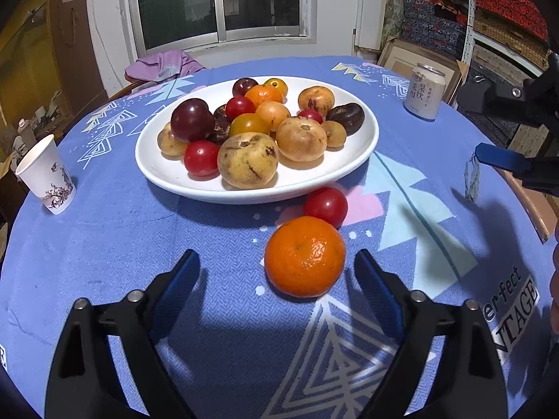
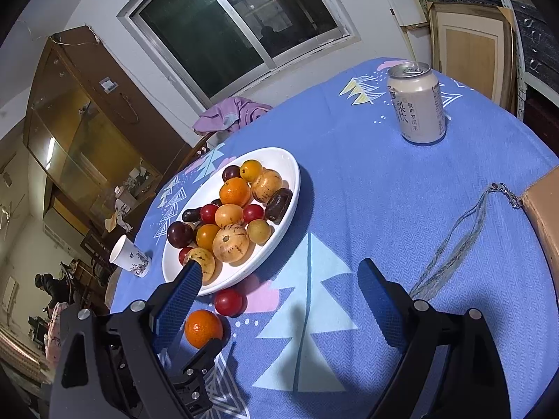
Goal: Organize fruits
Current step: 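Grasp the orange with the left tool, then grasp the red cherry tomato with the right tool while the left tool holds the orange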
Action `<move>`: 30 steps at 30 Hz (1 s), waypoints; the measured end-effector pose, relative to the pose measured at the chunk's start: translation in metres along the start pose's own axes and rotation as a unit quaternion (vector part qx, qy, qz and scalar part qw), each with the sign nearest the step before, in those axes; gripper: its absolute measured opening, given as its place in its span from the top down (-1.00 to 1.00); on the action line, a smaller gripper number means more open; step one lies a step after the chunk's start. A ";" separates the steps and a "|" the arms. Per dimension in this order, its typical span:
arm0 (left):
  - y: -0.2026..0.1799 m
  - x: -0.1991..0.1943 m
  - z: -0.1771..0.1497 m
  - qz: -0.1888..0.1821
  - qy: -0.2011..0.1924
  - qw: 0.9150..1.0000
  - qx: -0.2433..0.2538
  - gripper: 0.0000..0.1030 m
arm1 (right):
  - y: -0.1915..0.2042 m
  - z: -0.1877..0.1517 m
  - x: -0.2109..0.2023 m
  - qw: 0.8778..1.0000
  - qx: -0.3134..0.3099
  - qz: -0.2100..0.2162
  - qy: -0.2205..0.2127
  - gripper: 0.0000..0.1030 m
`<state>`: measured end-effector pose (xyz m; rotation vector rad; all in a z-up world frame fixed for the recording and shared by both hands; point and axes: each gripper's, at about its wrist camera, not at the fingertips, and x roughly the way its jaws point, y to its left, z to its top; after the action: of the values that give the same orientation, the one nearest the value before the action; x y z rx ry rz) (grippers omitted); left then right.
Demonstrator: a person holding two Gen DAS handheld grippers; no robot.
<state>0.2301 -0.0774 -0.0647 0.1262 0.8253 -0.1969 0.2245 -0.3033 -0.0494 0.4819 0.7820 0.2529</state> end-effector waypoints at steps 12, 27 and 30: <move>-0.013 0.000 -0.001 -0.019 0.000 0.999 0.031 0.11 | 0.001 -0.001 0.003 1.000 -0.006 -0.004 0.005 -0.78; 0.031 -0.017 -0.005 0.045 -0.028 0.998 -0.015 0.12 | 0.017 -0.012 0.013 0.998 -0.055 -0.019 0.012 -0.78; 0.038 -0.023 -0.004 0.059 -0.038 0.997 -0.024 0.12 | 0.027 -0.020 0.021 0.996 -0.085 -0.028 0.022 -0.78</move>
<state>0.2203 -0.0368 -0.0491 0.1219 0.7429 -0.0704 0.2234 -0.2654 -0.0605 0.2937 0.8074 0.2753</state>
